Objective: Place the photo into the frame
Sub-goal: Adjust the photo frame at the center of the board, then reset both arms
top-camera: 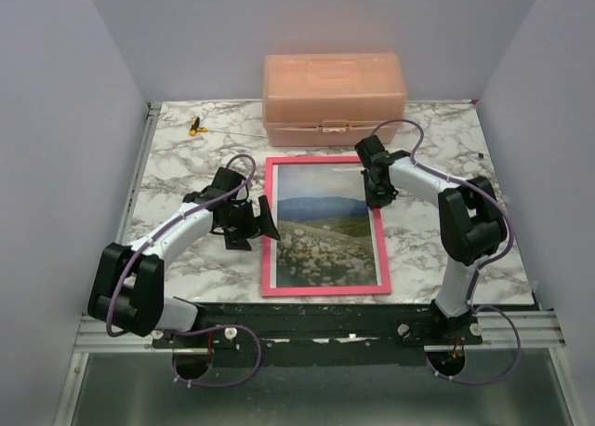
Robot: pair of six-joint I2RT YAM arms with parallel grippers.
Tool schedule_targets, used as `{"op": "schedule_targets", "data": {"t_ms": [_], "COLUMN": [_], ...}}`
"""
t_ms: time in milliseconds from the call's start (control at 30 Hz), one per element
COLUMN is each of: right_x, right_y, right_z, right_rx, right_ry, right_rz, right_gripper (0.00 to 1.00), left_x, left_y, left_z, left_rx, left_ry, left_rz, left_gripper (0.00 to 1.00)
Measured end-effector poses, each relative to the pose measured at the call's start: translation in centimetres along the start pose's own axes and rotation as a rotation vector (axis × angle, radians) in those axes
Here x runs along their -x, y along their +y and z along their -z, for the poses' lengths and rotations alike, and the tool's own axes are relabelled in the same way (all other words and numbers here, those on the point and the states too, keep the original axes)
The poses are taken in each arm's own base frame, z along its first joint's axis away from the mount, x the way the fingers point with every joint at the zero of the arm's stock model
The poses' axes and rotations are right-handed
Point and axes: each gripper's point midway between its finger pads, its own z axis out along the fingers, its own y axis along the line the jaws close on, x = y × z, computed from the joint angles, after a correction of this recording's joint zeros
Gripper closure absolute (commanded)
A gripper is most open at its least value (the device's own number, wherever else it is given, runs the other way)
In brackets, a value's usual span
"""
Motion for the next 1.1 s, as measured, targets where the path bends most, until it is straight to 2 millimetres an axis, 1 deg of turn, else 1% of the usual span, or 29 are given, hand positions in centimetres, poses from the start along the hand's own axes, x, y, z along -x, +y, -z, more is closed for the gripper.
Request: {"op": "schedule_targets", "data": {"t_ms": [33,67,133,200,300,367,433,533,567,633,667,867,933,1000,1100], "right_x": [0.0,0.0,0.1,0.4,1.3,2.1,3.1,4.1,4.2,4.2,4.0,2.8,2.5,2.1,1.5], "right_y": [0.0,0.0,0.1,0.3,0.6,0.9,1.1,1.2,1.1,0.9,0.7,-2.0,-2.8,-3.6,-4.2], "right_z": [0.0,0.0,0.2,0.7,2.3,4.0,6.0,8.8,9.5,10.5,10.9,11.4,11.6,11.9,12.8], "right_rx": [0.001,0.004,0.01,0.024,0.066,0.106,0.153,0.222,0.241,0.276,0.287,0.343,0.367,0.377,0.389], "right_ry": [0.001,0.001,-0.002,-0.015,-0.054,-0.095,-0.151,-0.231,-0.256,-0.299,-0.315,-0.406,-0.454,-0.515,-0.616], "right_rz": [-0.001,-0.004,-0.024,-0.046,-0.081,-0.111,-0.145,-0.196,-0.213,-0.243,-0.259,-0.361,-0.377,-0.378,-0.358], "right_gripper": [0.64,0.53,0.34,0.23,0.12,0.06,0.0,0.0,0.0,0.0,0.0,0.0,0.0,0.0,0.0], "left_x": [0.1,0.1,0.4,0.9,1.9,2.7,3.9,5.3,5.8,6.1,6.4,7.3,7.9,8.2,8.7], "left_y": [-0.1,-0.3,-0.8,-1.7,-3.3,-4.3,-5.5,-6.4,-6.5,-6.0,-5.7,-3.9,-2.8,-1.7,0.0], "left_z": [0.1,0.3,1.1,2.2,4.3,5.8,8.1,10.6,11.7,12.7,13.5,16.0,17.0,17.5,17.7], "left_rx": [-0.004,-0.009,-0.028,-0.06,-0.126,-0.168,-0.227,-0.292,-0.318,-0.334,-0.344,-0.336,-0.305,-0.264,-0.176], "left_ry": [-0.006,-0.013,-0.042,-0.089,-0.19,-0.26,-0.366,-0.498,-0.565,-0.647,-0.723,-0.994,-1.12,-1.213,-1.304], "left_rz": [-0.003,-0.008,-0.027,-0.053,-0.101,-0.126,-0.15,-0.163,-0.163,-0.154,-0.154,-0.164,-0.194,-0.229,-0.279], "left_gripper": [0.05,0.04,0.03,0.03,0.03,0.03,0.02,0.02,0.02,0.01,0.02,0.02,0.02,0.02,0.02]}}
